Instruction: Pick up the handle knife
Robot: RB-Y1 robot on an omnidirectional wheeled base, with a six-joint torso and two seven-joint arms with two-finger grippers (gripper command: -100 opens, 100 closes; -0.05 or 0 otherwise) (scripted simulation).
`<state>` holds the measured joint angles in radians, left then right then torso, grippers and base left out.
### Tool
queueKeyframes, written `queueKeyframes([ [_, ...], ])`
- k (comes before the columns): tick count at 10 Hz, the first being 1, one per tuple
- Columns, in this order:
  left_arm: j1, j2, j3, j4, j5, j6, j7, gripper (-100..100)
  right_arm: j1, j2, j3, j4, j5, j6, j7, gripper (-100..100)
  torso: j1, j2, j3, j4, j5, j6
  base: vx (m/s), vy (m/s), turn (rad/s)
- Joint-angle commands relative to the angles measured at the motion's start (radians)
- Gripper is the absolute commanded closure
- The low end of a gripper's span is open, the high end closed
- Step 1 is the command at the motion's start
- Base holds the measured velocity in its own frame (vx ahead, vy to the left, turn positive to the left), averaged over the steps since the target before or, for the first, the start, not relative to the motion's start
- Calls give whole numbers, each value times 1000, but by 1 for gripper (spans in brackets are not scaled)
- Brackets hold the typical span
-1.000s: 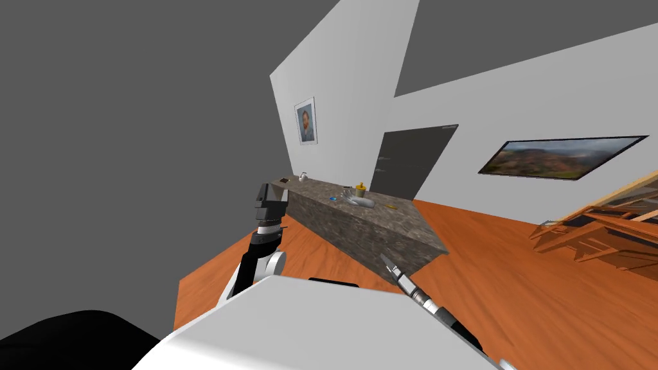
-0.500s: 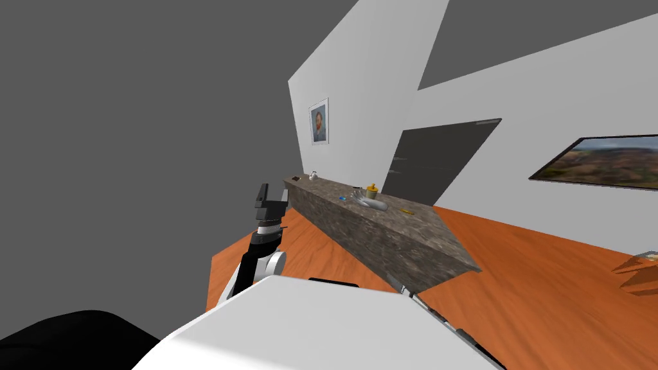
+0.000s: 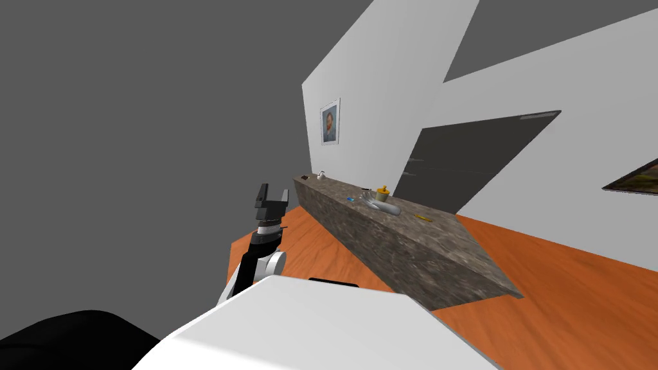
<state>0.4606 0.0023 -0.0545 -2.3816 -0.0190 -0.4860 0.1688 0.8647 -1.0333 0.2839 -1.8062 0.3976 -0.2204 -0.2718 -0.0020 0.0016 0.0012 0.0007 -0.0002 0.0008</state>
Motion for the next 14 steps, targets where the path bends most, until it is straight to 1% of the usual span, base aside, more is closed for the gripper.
queueKeyframes([
  [1, 0, 0, 0, 0, 0, 0, 0, 0, 22, -50, 33, 34, 33, 22, 0, -100, 0, 0, 0, 0, 0, 0, -6, 42, 378],
  [2, 0, 0, 0, 0, 0, 0, 0, 0, 22, -72, 33, 34, 33, 22, 0, -100, 0, 0, 0, 0, 0, -1, 0, 29, 130],
  [3, 0, 0, 0, 0, 0, 0, 0, 0, 22, -82, 33, 34, 33, 22, 0, -100, 0, 0, 0, 0, 0, 0, 4, 14, -58],
  [4, 0, 0, 0, 0, 0, 0, 0, 0, 41, -122, 62, 60, 60, 43, -2, -100, -1, 0, 0, 0, 0, 1, 2, 35, 280],
  [5, 0, 0, 0, 0, 0, 0, 0, 0, 41, -148, 62, 60, 60, 43, -2, -100, 0, 0, 0, 0, 0, -1, 5, 25, 195],
  [6, 0, 0, 0, 0, 0, 0, 0, 0, 59, -180, 90, 85, 85, 62, -2, -100, 0, -1, 0, 0, 0, 0, 8, 31, 311],
  [7, 0, 0, 0, 0, 0, 0, 0, 0, 59, -206, 90, 85, 85, 62, -2, -100, 0, -1, -1, 0, 0, -1, 10, 20, 159],
  [8, 0, 0, 0, 0, 0, 0, 0, 0, 77, -237, 119, 109, 109, 80, -1, -100, -1, -1, -1, 0, 0, 0, 17, 26, 262],
  [9, 0, 0, 0, 0, 0, 0, 0, 0, 77, -273, 119, 109, 109, 80, -1, -100, 0, -1, -1, 0, 0, 0, 16, 13, 180],
  [10, 0, 0, 0, 0, 0, 0, 0, 0, 77, -276, 119, 109, 109, 80, -1, -100, -1, -1, -1, 0, 0, 0, 6, 0, -9],
  [11, 0, 0, 0, 0, 0, 0, 0, 0, 94, -314, 148, 132, 132, 97, 0, -100, -1, 0, 0, 0, 0, 1, 10, 11, 260],
  [12, 0, 0, 0, 0, 0, 0, 0, 0, 94, -337, 148, 132, 132, 97, 0, -100, -1, -1, 0, 0, 0, 0, 12, 5, 184],
  [13, 0, 0, 0, 0, 0, 0, 0, 0, 111, -373, 176, 153, 153, 113, 3, -100, -1, -1, -1, 0, 0, 0, 19, 8, 299],
  [14, 0, 0, 0, 0, 0, 0, 0, 0, 111, -388, 176, 153, 153, 113, 3, -100, -1, -1, -1, 0, 0, 0, 18, -1, 151],
])
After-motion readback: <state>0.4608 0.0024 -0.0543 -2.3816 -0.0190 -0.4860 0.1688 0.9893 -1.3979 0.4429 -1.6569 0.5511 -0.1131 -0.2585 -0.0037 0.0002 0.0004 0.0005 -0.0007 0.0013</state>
